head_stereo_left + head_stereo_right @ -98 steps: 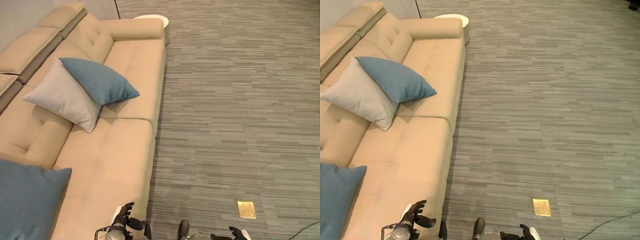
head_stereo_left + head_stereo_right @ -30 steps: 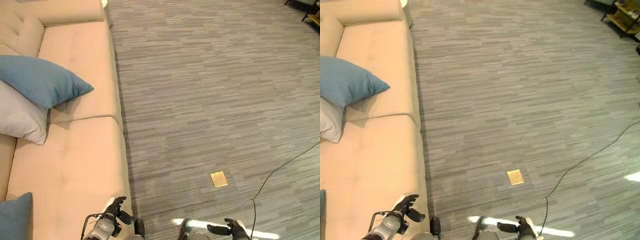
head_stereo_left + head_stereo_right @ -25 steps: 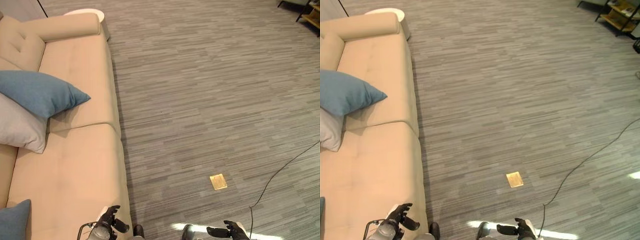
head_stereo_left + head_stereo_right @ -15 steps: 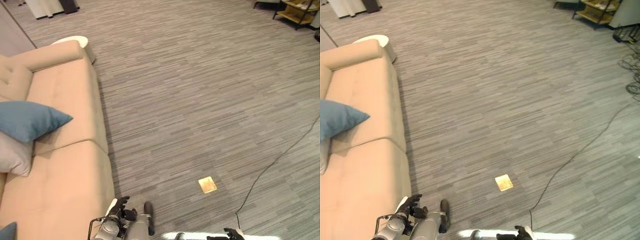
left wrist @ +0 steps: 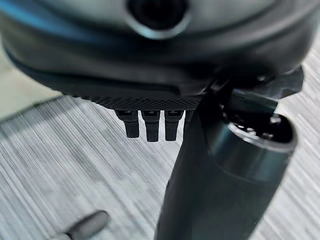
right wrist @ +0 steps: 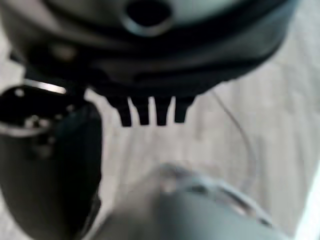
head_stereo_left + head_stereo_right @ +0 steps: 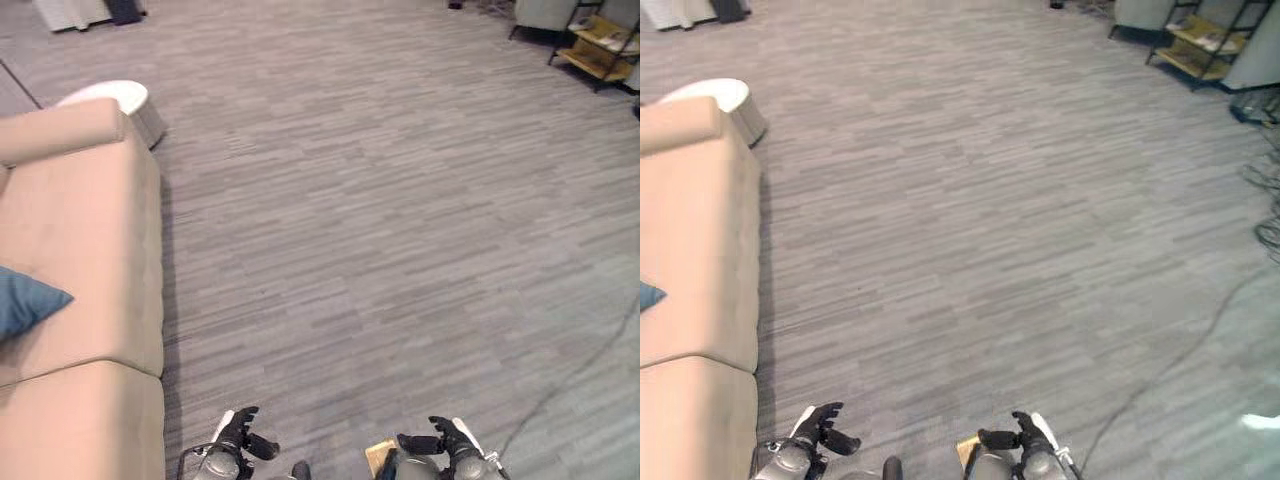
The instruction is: Pick up all the scattered cushions and arrange them neatly on the sofa.
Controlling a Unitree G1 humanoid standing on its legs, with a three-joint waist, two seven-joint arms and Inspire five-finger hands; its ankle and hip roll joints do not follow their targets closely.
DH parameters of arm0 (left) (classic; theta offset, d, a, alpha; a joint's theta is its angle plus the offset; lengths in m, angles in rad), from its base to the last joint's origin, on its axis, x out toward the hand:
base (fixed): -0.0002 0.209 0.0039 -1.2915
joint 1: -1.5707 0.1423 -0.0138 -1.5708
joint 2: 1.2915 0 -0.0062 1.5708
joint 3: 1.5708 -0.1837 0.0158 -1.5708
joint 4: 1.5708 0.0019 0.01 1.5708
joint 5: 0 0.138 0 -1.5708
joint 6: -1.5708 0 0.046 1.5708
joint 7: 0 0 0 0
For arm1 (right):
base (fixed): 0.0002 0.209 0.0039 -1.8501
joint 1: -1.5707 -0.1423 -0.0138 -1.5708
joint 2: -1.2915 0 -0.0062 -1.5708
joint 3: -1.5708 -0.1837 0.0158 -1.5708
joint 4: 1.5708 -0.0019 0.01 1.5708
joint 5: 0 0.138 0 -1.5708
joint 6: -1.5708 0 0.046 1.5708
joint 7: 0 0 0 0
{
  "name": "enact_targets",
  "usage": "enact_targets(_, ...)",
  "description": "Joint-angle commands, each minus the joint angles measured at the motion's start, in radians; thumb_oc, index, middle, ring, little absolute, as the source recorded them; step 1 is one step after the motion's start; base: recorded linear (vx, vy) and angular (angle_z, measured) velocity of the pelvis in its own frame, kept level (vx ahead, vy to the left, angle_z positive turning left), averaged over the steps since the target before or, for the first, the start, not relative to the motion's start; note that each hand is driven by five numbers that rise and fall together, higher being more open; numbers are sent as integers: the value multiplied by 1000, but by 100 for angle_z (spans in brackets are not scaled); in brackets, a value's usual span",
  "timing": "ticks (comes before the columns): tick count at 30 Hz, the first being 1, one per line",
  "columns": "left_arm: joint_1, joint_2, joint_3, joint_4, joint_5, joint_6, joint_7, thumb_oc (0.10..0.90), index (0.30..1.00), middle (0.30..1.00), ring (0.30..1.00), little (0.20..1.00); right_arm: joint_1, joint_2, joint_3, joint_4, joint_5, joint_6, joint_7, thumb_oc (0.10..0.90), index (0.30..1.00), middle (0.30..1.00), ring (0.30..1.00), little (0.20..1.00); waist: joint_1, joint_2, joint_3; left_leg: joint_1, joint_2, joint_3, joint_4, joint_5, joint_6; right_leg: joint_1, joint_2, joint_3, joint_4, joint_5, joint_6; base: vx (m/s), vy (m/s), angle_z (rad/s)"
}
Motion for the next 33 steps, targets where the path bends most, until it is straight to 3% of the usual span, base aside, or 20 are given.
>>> enact_targets(1,-23,3,-24,27,-1,-18,-2,800,900,900,900,900,-11,-9,-10,-6,14,-6,-4,800,900,900,900,900,-24,-21,18,-50,-147,-74,7,2,74,173,93,51,-179,20,23,283,-214,99)
enact_targets(4,-17,-10,-23,53,3,-20,-3,800,900,900,900,900,-7,-7,-13,0,11,-7,-9,800,900,900,900,900,-26,-30,5,-45,-149,-91,28,-18,60,222,80,15,-240,33,15,210,-224,73)
enact_targets(5,-16,-17,-32,59,8,-19,-8,800,900,900,900,900,4,-9,-28,2,32,-13,-9,800,900,900,900,900,-26,-38,-6,-57,-144,-101,82,-28,27,270,82,-14,-275,29,-3,121,-164,65)
enact_targets(7,-16,-20,-34,62,8,-20,-16,800,900,900,900,900,1,-17,-37,4,46,-17,-12,800,900,900,900,900,-27,-41,-3,-76,-130,-83,131,-41,6,306,78,-59,-297,25,-10,127,-230,124)
enact_targets(8,-15,-23,-40,57,8,-19,-21,800,900,900,900,900,-3,-26,-45,9,62,-14,-13,800,900,900,900,900,-28,-48,7,-138,-89,-16,246,-26,-12,341,69,-116,-308,14,-29,85,-202,152)
enact_targets(11,-14,-23,-36,56,1,-21,-22,800,900,900,900,900,-8,-32,-51,18,68,-14,-11,800,900,900,900,900,-28,-51,7,-160,-64,26,276,-18,-15,361,64,-154,-322,8,-35,84,-139,125)
enact_targets(12,-8,-24,-43,56,5,-20,-27,800,900,900,900,900,-11,-37,-64,46,86,-8,-10,800,900,900,900,900,-20,-53,8,-187,17,131,298,-32,-26,430,68,-235,-360,-24,-40,140,-135,71)
enact_targets(13,-8,-24,-43,56,5,-20,-27,800,900,900,900,900,-11,-37,-64,46,86,-8,-10,800,900,900,900,900,-20,-52,9,-187,18,130,300,-33,-27,432,69,-236,-361,-24,-40,201,-169,88)
enact_targets(14,-9,-21,-28,64,16,-20,-29,800,900,900,900,900,75,-62,-92,47,96,-21,16,800,900,900,900,900,-41,-59,6,-200,35,196,222,8,-34,447,73,-271,-381,-25,-34,60,-35,115)
enact_targets(15,-7,-22,-29,64,16,-20,-29,800,900,900,900,900,80,-63,-92,45,96,-20,17,800,900,900,900,900,-41,-58,4,-198,34,196,219,9,-34,448,73,-271,-382,-25,-34,121,-39,144)
enact_targets(16,-14,-13,-10,61,18,-19,-25,800,900,900,900,900,103,-75,-105,44,94,-27,13,800,900,900,900,900,-62,-60,6,-218,51,265,130,75,-49,458,81,-296,-389,-29,-27,62,-7,123)
enact_targets(17,-13,-13,-10,61,18,-19,-25,800,900,900,900,900,104,-75,-105,43,94,-27,13,800,900,900,900,900,-62,-61,5,-217,50,265,125,79,-50,457,80,-297,-389,-29,-27,128,0,84)
enact_targets(18,-24,2,3,50,12,-17,-23,800,900,900,900,900,100,-88,-110,40,86,-24,11,800,900,900,900,900,-74,-68,19,-254,86,319,106,121,-64,461,83,-307,-374,-48,-31,129,8,54)
enact_targets(19,-24,9,9,43,3,-16,-28,800,900,900,900,900,102,-90,-113,41,84,-21,13,800,900,900,900,900,-74,-69,19,-251,94,325,103,128,-67,463,85,-313,-366,-54,-35,128,9,27)
enact_targets(23,-6,14,23,45,-3,-10,-32,800,900,900,900,900,114,-83,-101,51,63,-22,16,800,900,900,900,900,-67,-71,8,-230,64,301,75,120,-52,486,87,-316,-353,-69,-32,200,92,-8)
enact_targets(28,1,31,38,39,-4,-12,-34,800,900,900,900,900,110,-68,-93,44,41,-24,26,800,900,900,900,900,-46,-96,-16,-218,17,304,73,82,-18,492,57,-309,-298,-85,-13,161,109,6)
enact_targets(29,-1,34,41,34,-7,-13,-33,800,900,900,900,900,108,-68,-92,41,38,-25,27,800,900,900,900,900,-41,-97,-19,-212,6,299,69,72,-8,485,47,-311,-263,-85,-8,180,187,8)
enact_targets(30,-3,42,46,28,-12,-12,-32,800,900,900,900,900,97,-64,-89,25,35,-27,30,800,900,900,900,900,-37,-96,-15,-186,-13,284,51,48,15,435,14,-304,-141,-82,11,132,156,8)
enact_targets(33,-5,50,47,27,-10,-12,-31,800,900,900,900,900,85,-64,-84,13,28,-28,30,800,900,900,900,900,-37,-95,-4,-164,-30,274,43,30,38,382,-21,-291,-18,-64,41,123,137,8)
